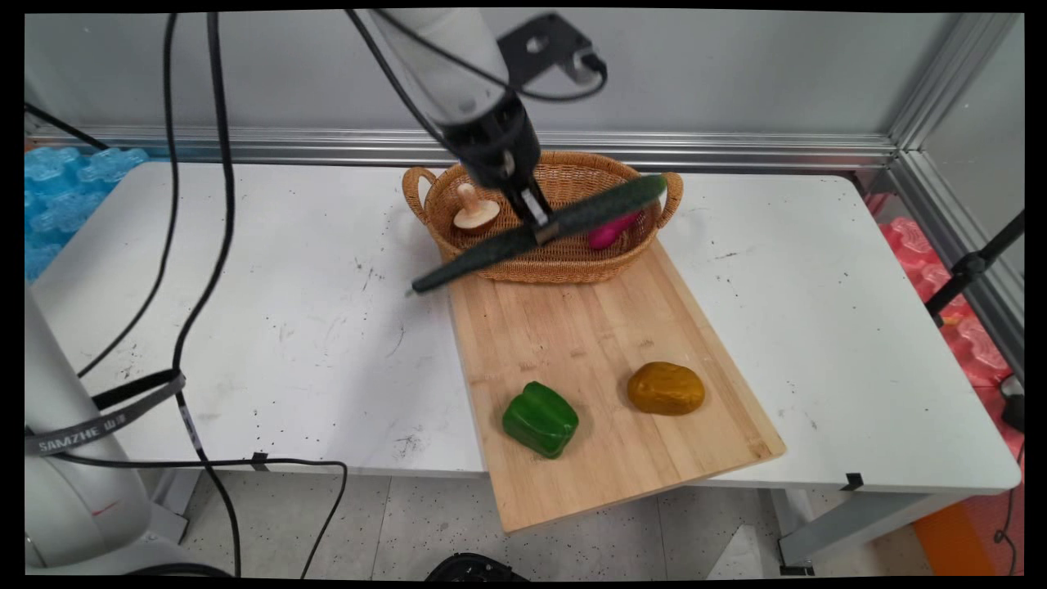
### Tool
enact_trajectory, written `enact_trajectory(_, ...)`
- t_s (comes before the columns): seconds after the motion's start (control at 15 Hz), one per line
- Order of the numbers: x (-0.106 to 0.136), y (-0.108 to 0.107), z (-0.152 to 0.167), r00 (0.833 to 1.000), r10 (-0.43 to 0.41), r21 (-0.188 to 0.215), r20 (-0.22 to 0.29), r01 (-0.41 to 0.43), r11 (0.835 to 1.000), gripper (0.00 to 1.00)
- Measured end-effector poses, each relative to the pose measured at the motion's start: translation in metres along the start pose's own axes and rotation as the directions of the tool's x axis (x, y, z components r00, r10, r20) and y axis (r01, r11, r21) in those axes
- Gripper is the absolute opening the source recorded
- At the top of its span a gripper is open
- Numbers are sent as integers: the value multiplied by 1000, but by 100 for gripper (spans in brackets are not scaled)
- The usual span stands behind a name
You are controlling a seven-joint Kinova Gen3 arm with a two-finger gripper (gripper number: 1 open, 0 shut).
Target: Place the picked object in the vegetable basket
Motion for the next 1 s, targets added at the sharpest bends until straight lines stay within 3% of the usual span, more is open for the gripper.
enact_trajectory(0.47, 29, -45, -16, 997, 48, 65, -59, -44, 997, 0)
enact_trajectory(1.0, 77, -88, 14, 979, 167, 106, -117, -155, 982, 0)
